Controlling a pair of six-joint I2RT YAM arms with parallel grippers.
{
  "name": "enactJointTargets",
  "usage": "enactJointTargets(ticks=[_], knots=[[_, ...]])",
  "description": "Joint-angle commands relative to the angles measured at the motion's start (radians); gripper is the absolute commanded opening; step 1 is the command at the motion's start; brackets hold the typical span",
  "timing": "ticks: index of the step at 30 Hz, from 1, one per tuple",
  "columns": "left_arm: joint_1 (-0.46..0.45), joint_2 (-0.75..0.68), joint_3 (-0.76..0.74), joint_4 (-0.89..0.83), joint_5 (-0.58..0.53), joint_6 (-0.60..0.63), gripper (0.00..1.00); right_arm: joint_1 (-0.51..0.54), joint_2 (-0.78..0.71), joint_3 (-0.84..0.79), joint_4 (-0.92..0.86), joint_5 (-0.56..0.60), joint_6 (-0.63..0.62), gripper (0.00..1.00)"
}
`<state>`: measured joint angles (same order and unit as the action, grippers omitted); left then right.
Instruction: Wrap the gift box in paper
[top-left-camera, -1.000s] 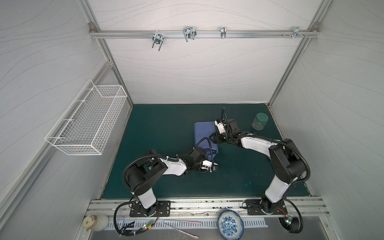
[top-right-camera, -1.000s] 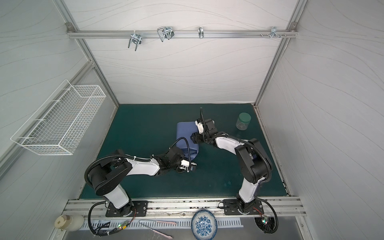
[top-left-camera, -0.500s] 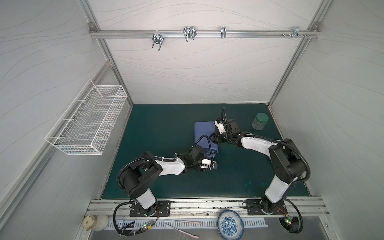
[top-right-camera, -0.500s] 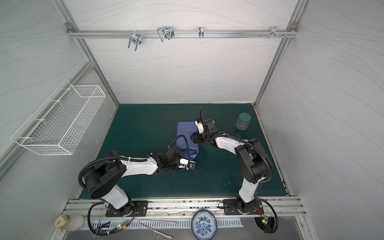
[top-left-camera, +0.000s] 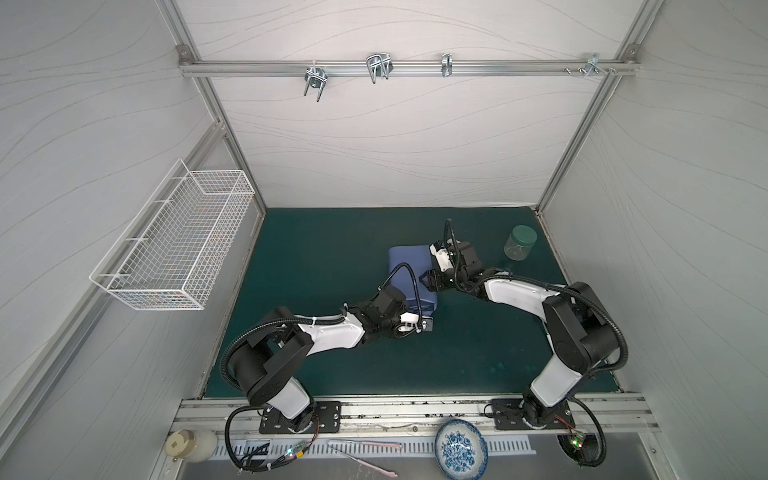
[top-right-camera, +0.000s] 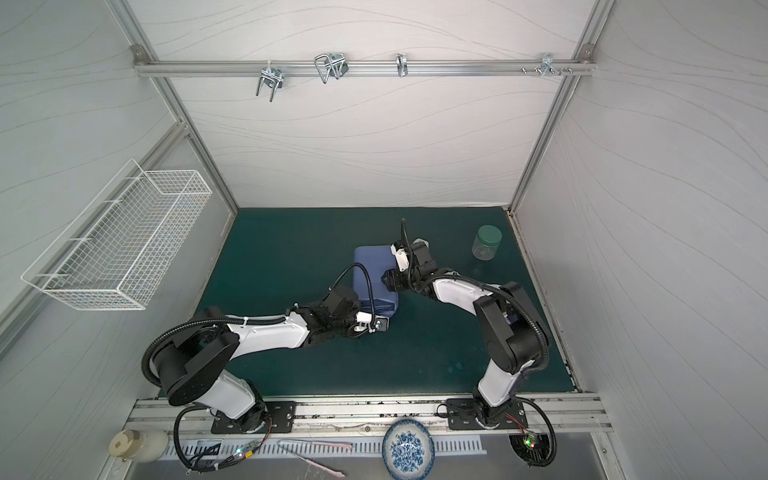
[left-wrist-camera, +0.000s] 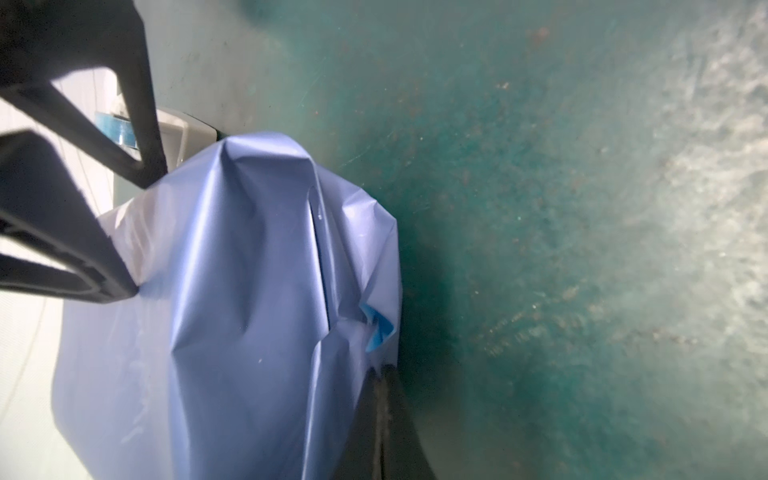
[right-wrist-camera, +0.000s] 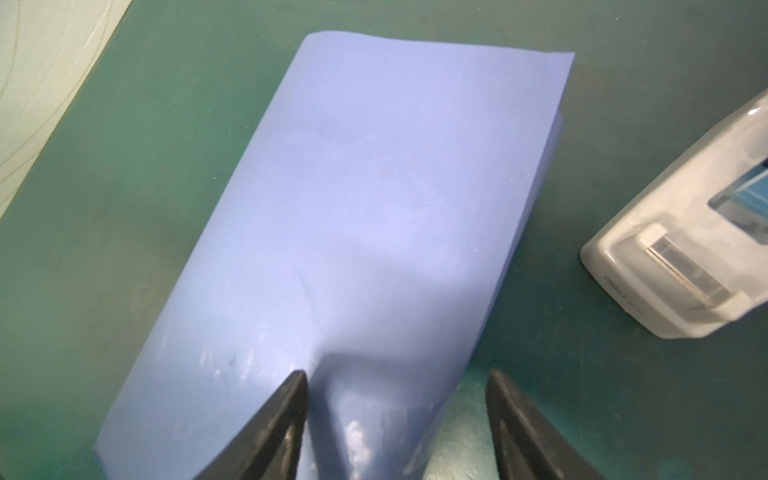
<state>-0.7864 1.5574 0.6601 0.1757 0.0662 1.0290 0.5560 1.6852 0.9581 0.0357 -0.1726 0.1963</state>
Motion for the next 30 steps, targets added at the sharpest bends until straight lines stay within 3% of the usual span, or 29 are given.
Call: enactJointTargets(ticks=[1, 11, 18, 23, 27, 30], knots=[[0.016, -0.005, 0.006, 0.022, 0.033, -0.03, 0.0, 0.007, -0.048, 0.009, -0.062, 0.013, -0.031, 0.71], [0.029, -0.009, -0.012, 0.041, 0.046, -0.04, 0.0, -0.001, -0.239, -0.039, -0.101, 0.097, -0.039, 0.74], [0.035, -0.005, -0.019, 0.048, 0.051, -0.044, 0.0, 0.004, -0.496, -0.302, -0.092, 0.053, 0.036, 0.67], [0.038, -0.014, -0.024, 0.052, 0.063, -0.05, 0.0, 0.066, -0.617, -0.523, 0.094, 0.004, 0.128, 0.5], [0.041, -0.023, -0.03, 0.058, 0.079, -0.058, 0.0, 0.198, -0.598, -0.617, 0.247, 0.082, 0.077, 0.42], [0.047, -0.025, -0.033, 0.06, 0.09, -0.063, 0.0, 0.25, -0.553, -0.709, 0.466, 0.105, 0.05, 0.38]])
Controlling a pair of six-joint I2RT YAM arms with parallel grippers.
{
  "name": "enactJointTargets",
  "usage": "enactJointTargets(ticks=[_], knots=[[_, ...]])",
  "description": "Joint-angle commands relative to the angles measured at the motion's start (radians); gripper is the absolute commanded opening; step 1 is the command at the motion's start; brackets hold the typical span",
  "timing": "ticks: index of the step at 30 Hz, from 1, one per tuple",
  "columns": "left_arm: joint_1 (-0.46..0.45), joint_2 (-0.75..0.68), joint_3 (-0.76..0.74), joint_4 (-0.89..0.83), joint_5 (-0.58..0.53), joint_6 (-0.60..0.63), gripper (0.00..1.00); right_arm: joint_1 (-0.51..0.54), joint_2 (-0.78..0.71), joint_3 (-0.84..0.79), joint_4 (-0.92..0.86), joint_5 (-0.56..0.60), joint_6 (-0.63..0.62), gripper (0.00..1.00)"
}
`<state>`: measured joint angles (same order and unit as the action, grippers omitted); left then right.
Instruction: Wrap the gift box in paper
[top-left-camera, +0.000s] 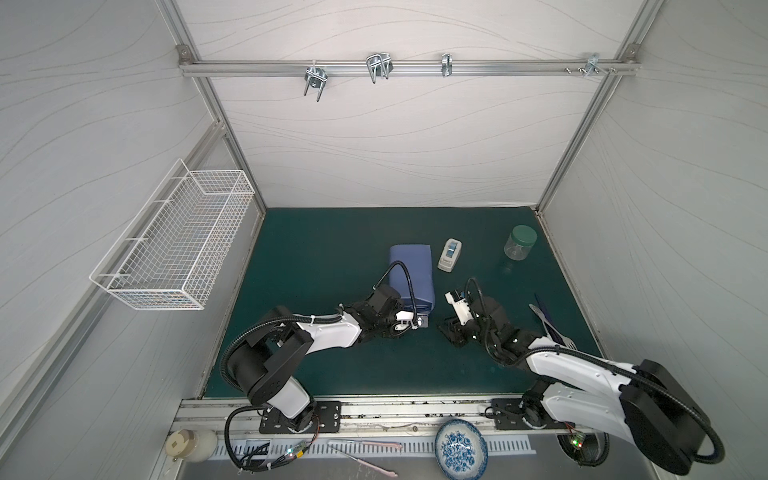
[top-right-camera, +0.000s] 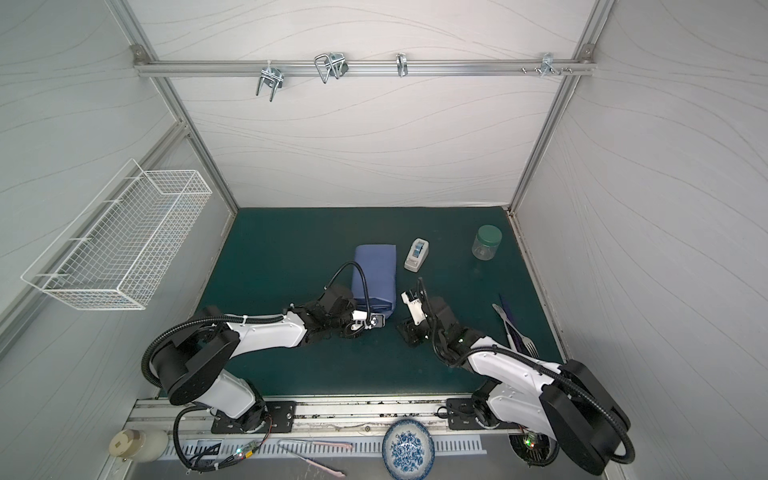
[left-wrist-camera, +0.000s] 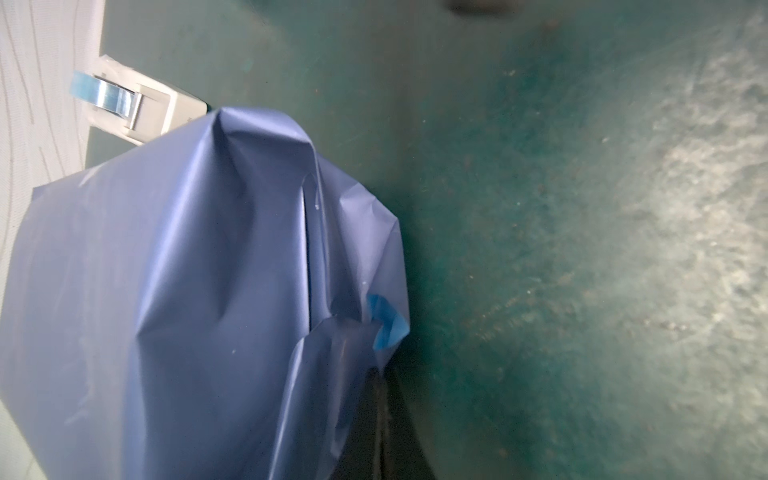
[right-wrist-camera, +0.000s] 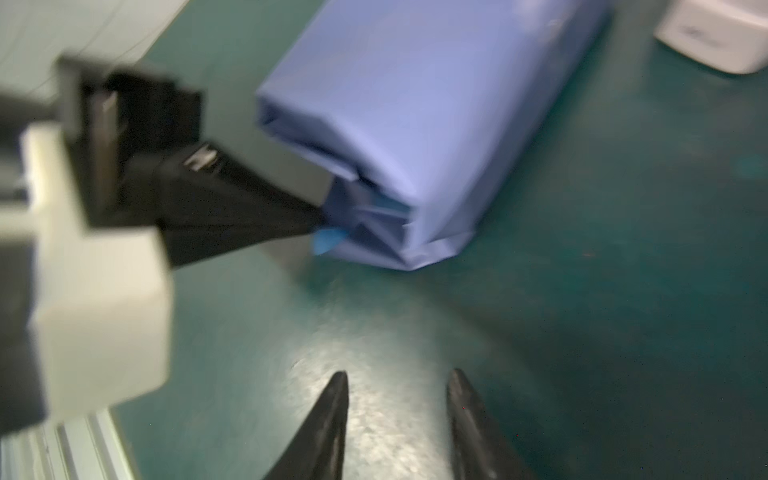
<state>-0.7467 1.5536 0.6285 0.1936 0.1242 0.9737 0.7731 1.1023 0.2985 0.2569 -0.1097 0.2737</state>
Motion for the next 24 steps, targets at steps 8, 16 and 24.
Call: enactJointTargets(ticks=[8, 16, 24], knots=[[0.03, -0.031, -0.016, 0.069, 0.074, -0.029, 0.0, 0.115, 0.318, -0.066, 0.659, 0.082, -0.171, 0.36], [0.035, -0.02, -0.013, 0.063, 0.084, -0.035, 0.0, 0.133, 0.573, -0.042, 0.93, 0.105, -0.274, 0.37], [0.037, -0.023, -0.009, 0.06, 0.09, -0.036, 0.0, 0.134, 0.676, -0.044, 1.071, 0.127, -0.31, 0.39]])
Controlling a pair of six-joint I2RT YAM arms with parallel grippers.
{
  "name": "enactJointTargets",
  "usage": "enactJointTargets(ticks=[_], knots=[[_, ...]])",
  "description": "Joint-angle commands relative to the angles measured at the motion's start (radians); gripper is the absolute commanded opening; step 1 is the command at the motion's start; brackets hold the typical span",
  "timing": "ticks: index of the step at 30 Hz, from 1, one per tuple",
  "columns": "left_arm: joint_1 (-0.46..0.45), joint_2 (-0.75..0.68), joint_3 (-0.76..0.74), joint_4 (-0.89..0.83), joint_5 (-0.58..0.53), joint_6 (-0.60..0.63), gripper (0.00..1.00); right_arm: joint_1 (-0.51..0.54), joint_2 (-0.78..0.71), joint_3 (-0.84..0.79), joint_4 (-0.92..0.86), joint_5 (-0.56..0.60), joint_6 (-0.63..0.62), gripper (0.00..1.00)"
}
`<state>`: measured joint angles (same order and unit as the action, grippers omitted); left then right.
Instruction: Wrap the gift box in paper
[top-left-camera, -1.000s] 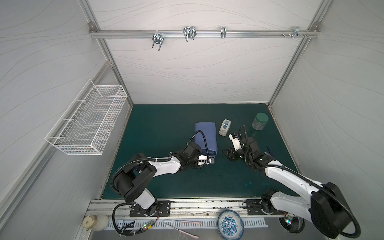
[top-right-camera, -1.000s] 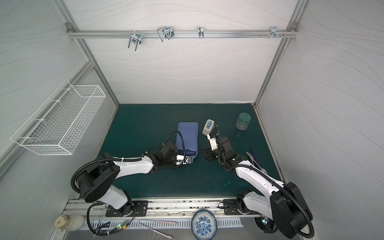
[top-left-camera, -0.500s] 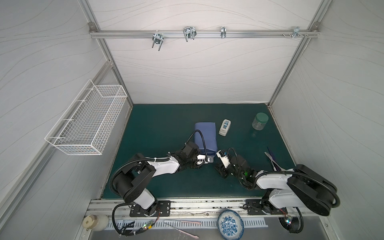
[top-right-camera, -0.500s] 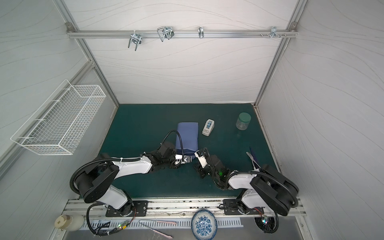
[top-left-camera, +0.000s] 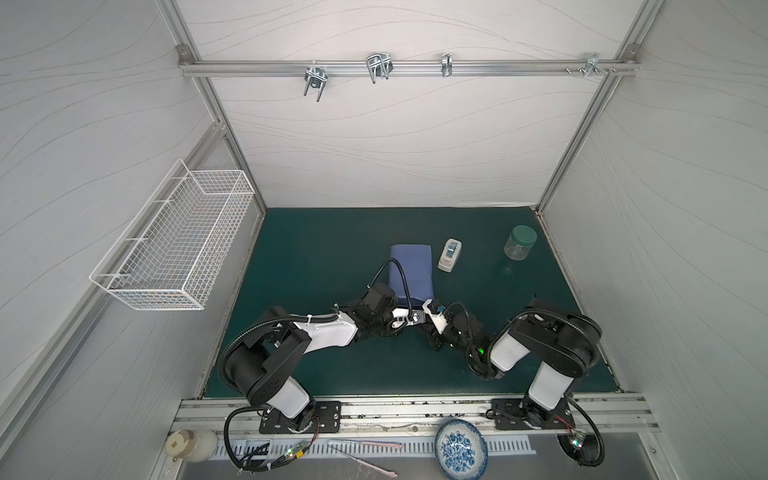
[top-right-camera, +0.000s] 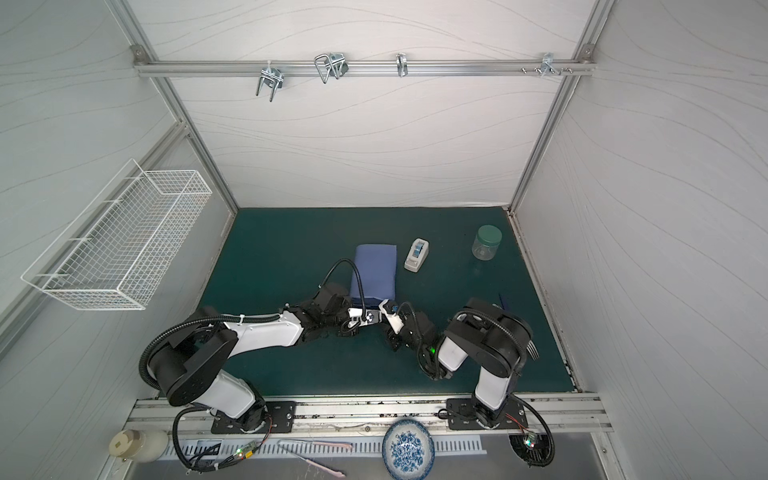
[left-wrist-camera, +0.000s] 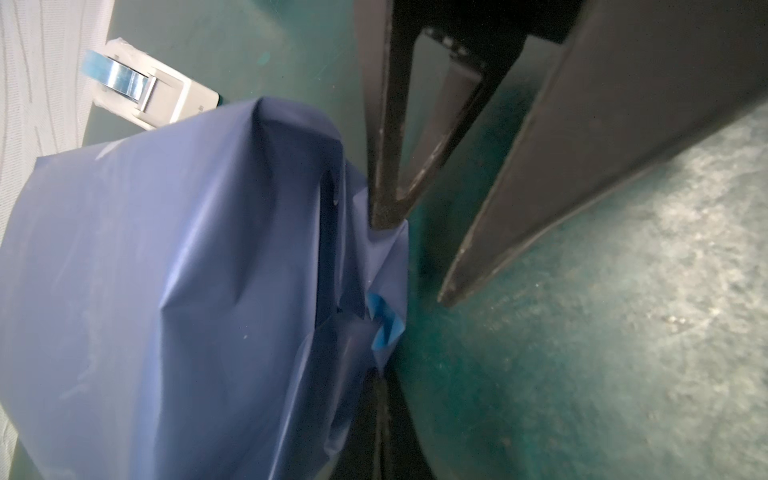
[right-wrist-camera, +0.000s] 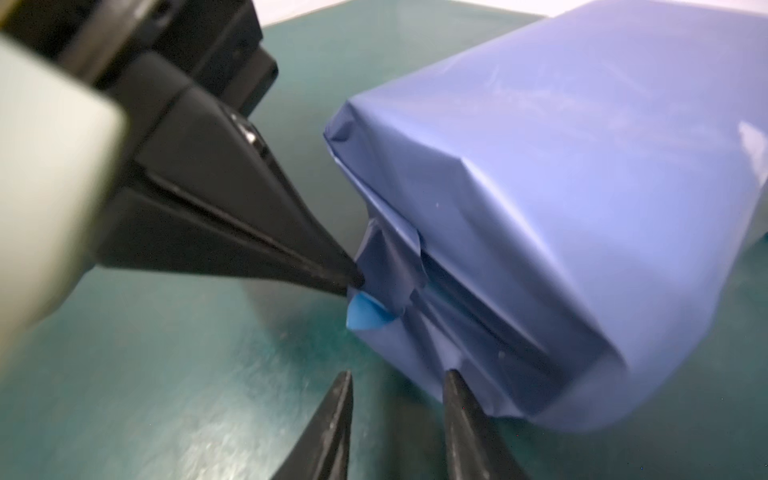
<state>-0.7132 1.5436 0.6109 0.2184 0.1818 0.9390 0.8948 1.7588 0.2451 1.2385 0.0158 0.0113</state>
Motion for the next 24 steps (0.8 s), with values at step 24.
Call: enactJointTargets(ticks=[24], knots=[[0.003, -0.022, 0.019, 0.013, 0.03, -0.006, 0.0, 0.009, 0.151, 0.069, 0.145, -0.03, -0.063, 0.3]])
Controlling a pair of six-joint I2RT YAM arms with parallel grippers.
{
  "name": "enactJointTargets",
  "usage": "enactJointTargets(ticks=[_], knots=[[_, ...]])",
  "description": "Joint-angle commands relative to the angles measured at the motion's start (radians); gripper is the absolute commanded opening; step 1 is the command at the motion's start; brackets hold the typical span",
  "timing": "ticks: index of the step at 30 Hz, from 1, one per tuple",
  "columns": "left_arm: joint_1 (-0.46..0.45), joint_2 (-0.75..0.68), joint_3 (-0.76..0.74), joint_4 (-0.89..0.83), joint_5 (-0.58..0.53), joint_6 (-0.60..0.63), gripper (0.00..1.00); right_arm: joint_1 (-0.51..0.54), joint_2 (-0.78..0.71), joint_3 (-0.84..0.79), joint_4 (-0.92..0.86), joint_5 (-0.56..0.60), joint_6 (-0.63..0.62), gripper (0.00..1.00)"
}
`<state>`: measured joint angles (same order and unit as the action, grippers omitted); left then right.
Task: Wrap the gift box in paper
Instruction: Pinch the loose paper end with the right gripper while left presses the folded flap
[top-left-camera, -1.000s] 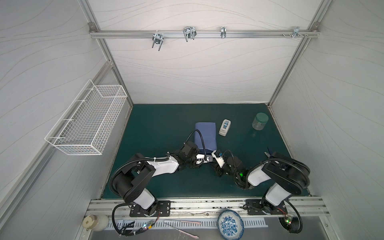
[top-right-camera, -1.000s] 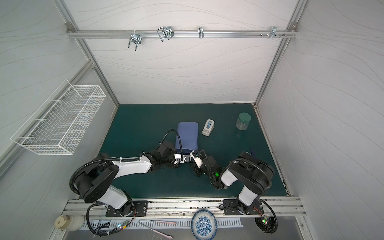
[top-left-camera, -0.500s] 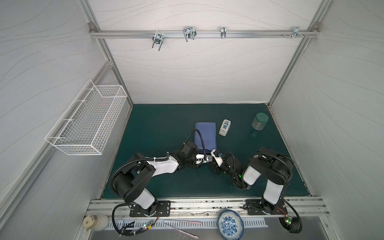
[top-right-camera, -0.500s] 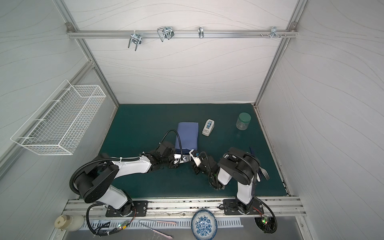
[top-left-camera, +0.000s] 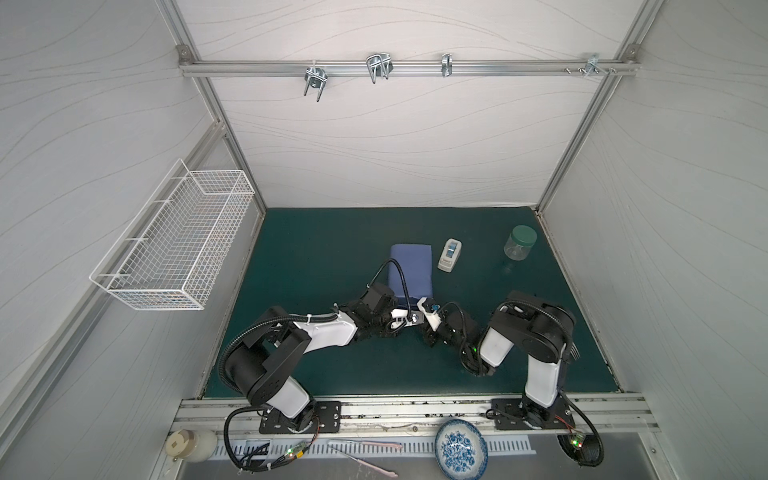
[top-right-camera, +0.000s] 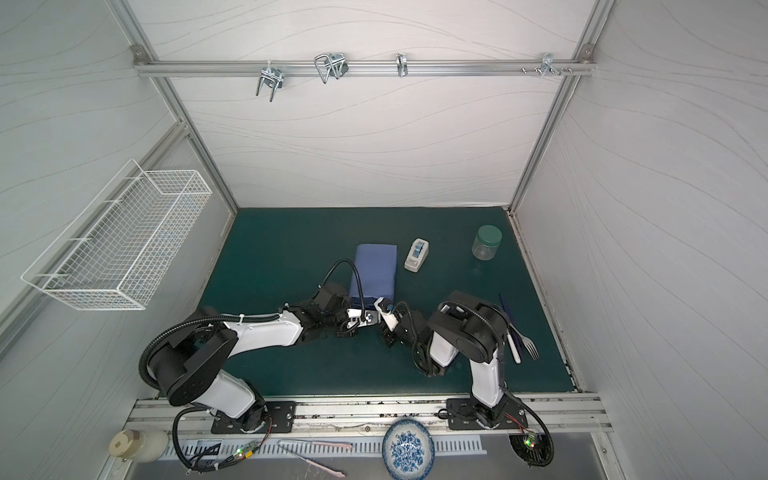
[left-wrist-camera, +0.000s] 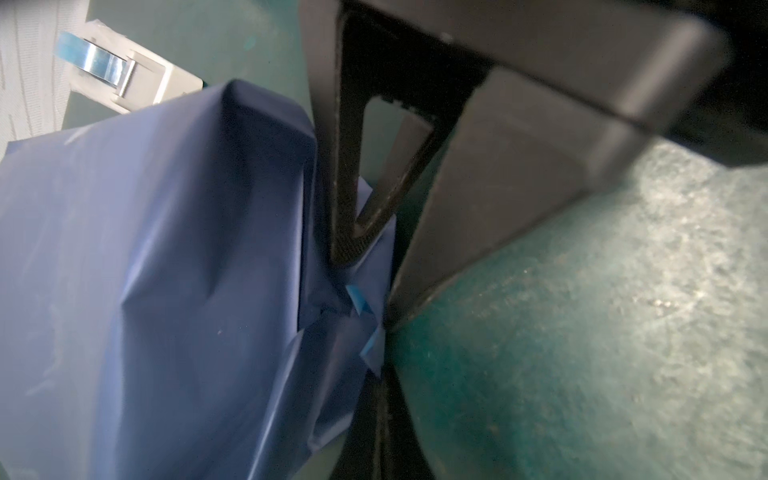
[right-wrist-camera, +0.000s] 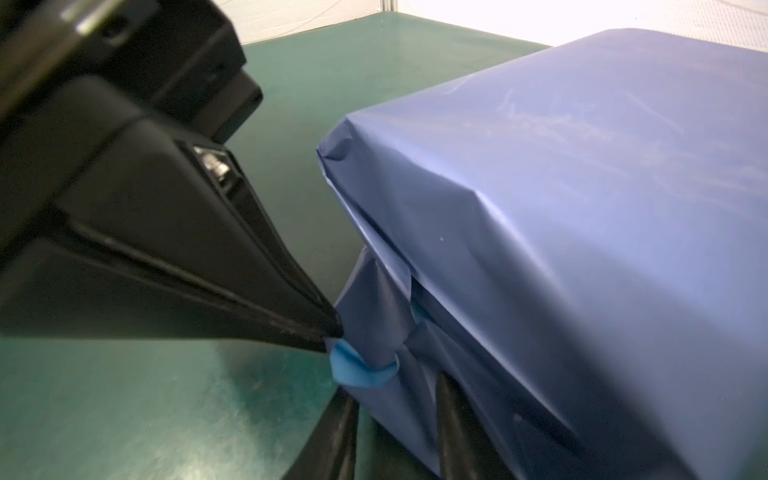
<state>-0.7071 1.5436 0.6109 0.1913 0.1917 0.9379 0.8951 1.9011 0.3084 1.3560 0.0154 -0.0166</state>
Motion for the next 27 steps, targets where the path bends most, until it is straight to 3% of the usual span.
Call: enactJointTargets(ticks=[1, 20, 27], knots=[[-0.002, -0.022, 0.018, 0.039, 0.02, -0.004, 0.0, 0.008, 0.009, 0.003, 0.026, -0.03, -0.037, 0.28], [0.018, -0.059, 0.011, 0.031, 0.055, -0.024, 0.0, -0.007, -0.04, -0.03, 0.027, -0.074, -0.028, 0.0], [0.029, -0.135, -0.044, 0.076, 0.09, -0.025, 0.29, -0.007, -0.048, -0.046, 0.026, -0.077, 0.007, 0.0]])
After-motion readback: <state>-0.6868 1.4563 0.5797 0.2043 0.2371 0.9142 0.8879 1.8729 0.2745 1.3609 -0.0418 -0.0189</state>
